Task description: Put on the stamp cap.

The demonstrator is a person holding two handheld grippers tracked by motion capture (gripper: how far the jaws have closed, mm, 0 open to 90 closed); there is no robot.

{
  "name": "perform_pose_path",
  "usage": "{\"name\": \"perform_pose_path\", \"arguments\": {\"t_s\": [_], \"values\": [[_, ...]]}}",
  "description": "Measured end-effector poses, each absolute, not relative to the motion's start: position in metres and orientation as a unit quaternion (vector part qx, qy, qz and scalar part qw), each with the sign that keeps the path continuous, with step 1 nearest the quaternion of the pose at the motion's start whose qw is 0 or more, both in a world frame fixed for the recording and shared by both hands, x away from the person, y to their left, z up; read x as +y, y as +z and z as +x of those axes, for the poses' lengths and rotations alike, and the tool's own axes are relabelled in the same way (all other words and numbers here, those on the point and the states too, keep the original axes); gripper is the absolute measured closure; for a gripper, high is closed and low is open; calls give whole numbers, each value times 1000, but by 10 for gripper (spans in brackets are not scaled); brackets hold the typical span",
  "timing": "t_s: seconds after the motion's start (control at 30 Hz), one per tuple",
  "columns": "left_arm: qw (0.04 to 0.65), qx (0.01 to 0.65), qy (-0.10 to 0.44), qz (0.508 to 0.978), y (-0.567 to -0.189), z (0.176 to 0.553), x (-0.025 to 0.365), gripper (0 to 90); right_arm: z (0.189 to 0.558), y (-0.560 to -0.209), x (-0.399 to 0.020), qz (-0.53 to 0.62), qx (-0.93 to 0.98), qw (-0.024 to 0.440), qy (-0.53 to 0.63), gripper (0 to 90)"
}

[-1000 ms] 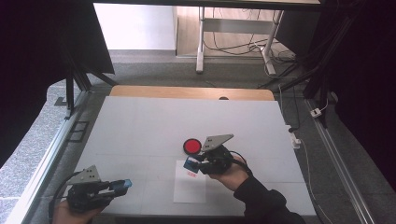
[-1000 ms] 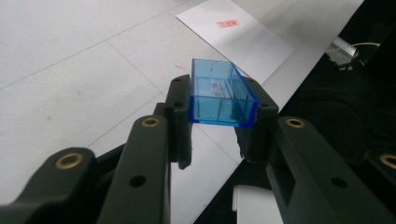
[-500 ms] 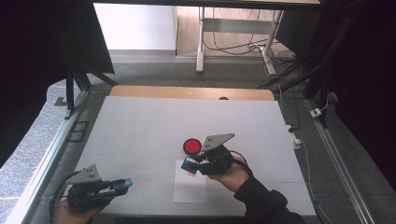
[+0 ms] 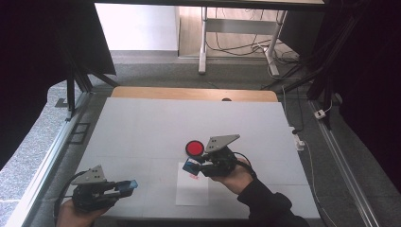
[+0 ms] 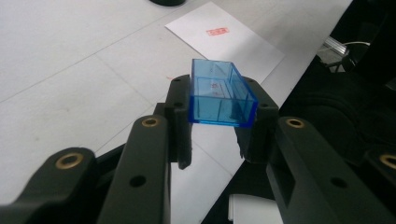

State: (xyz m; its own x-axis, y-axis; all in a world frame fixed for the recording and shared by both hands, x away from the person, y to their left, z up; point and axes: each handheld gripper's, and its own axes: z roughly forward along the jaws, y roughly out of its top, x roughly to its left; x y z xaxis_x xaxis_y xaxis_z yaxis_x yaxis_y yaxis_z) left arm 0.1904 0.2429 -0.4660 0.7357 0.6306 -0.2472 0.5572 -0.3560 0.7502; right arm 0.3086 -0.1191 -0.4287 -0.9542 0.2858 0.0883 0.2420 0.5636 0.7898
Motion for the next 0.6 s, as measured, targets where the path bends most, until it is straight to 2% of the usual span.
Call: {"name": "perform_pose_path", "arguments": {"t_s": [0.6], "values": [[439,302,1,846,-461,216,211,684,305,-418,-121,131,880,24,455,706]]}}
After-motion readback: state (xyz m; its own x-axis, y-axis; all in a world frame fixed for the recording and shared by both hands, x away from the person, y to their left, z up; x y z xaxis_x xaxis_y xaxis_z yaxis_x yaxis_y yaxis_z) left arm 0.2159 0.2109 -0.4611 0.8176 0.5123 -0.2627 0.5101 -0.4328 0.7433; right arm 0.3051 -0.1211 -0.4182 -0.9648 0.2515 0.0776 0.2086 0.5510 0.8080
